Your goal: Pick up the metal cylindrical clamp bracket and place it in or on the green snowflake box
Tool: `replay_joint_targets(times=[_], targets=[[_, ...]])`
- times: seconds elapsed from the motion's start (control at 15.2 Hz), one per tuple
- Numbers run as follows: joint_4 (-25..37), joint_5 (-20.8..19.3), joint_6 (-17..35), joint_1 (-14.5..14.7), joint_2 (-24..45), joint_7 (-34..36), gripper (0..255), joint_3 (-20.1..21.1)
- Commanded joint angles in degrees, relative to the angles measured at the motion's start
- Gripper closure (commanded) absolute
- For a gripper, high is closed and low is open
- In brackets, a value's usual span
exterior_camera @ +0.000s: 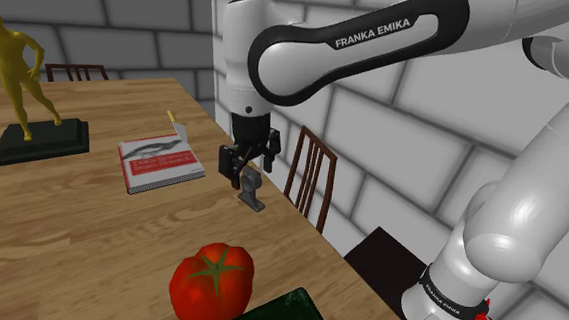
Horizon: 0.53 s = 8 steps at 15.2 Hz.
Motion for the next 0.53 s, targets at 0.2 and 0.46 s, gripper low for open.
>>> replay_joint_targets(times=[0.2,0.46], targets=[[0.0,0.0,0.0,0.0,0.0,0.0,255,0.0],[0.0,0.0,0.1,0.0,0.0,0.0,255,0.0]])
